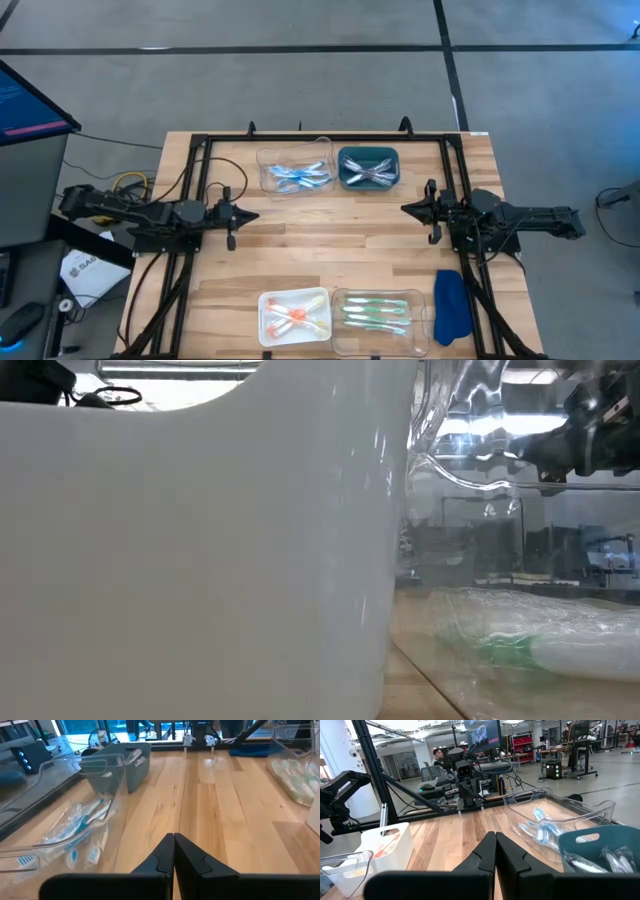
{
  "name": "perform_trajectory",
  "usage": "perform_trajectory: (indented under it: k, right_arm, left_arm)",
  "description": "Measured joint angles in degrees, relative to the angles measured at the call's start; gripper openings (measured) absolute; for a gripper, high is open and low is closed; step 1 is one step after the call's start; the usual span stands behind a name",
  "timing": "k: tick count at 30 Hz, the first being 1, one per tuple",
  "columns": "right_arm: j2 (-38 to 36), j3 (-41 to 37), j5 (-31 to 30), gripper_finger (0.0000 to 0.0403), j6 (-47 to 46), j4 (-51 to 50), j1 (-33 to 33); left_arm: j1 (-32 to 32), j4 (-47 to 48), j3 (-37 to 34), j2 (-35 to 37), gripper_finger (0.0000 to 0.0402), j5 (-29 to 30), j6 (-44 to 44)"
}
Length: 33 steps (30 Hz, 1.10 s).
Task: Pick & Place Toothbrushes
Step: Return to Home Position
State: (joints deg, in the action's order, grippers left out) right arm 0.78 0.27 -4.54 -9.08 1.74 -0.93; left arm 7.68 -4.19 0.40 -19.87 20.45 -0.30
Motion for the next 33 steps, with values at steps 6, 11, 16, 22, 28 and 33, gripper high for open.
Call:
perform_trajectory:
  k: [6,11,16,22,28,33]
  right_arm:
    - [0.0,0.0,0.0,0.0,0.0,0.0,0.0]
    - [0.0,0.0,0.0,0.0,0.0,0.0,0.0]
    - [0.0,0.0,0.0,0.0,0.0,0.0,0.0]
    - [0.0,0.0,0.0,0.0,0.0,0.0,0.0]
    - [0.0,0.0,0.0,0.0,0.0,0.0,0.0]
    - [0.0,0.0,0.0,0.0,0.0,0.0,0.0]
  left_arm:
    - [0.0,-0.1,0.0,-0.2,0.0,0.0,0.0]
    - [0.0,-0.2,0.0,-0.2,0.0,0.0,0.0]
    - [0.0,-0.6,0.0,-0.2,0.0,0.0,0.0]
    - [0.0,-0.7,0.0,-0.2,0.0,-0.1,0.0]
    - [0.0,-1.0,0.0,-0.2,0.0,-0.1,0.0]
    - [0.0,-1.1,0.0,-0.2,0.0,-0.2,0.0]
